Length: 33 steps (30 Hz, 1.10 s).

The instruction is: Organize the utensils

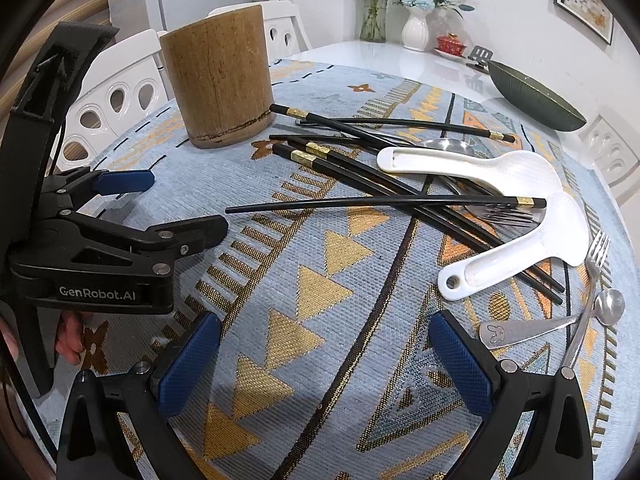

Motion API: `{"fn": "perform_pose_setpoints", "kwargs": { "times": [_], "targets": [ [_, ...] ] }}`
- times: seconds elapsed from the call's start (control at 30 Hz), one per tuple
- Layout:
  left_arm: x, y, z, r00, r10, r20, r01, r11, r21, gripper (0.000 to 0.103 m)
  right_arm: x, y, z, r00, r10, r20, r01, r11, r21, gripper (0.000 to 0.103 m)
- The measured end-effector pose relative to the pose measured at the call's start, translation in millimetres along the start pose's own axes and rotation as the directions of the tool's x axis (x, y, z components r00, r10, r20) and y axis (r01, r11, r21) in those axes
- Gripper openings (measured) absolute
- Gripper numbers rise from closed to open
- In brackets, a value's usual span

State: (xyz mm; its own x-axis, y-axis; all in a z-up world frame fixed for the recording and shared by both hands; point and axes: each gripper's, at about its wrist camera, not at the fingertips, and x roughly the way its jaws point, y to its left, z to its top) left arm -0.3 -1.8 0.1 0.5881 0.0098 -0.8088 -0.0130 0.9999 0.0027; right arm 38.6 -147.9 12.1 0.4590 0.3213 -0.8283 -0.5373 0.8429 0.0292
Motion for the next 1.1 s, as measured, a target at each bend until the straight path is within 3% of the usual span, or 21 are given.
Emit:
{"fn": "perform_pose_setpoints", "kwargs": {
  "times": [0.33,0.53,0.8,1.1],
  "targets": [
    [1,2,0,1.0,0.004,-0.001,-0.004,1.0,0.003,0.103,2,-1,5,0.997,0.047,-0.063,-0.051,0.997,-0.062,0.103],
    [1,5,0,1.0,-0.002,-0.001,0.002,1.0,-0.001,0.103,4,-1,8,0.995,0.036,-0.092,-0.04,0.998,-0.048,0.103],
    [0,5,0,1.0,-0.004,0.0,0.004,1.0,-0.002,0.103,4,2,5,0.998,-0.016,-0.054,0.017,1.0,0.025,0.103],
    [0,5,0,1.0,-0.006,0.001,0.006,1.0,-0.003,0.103,7,0,14,0.994,-0.02,-0.11,0.024,0.999,0.036,0.103]
  ]
}}
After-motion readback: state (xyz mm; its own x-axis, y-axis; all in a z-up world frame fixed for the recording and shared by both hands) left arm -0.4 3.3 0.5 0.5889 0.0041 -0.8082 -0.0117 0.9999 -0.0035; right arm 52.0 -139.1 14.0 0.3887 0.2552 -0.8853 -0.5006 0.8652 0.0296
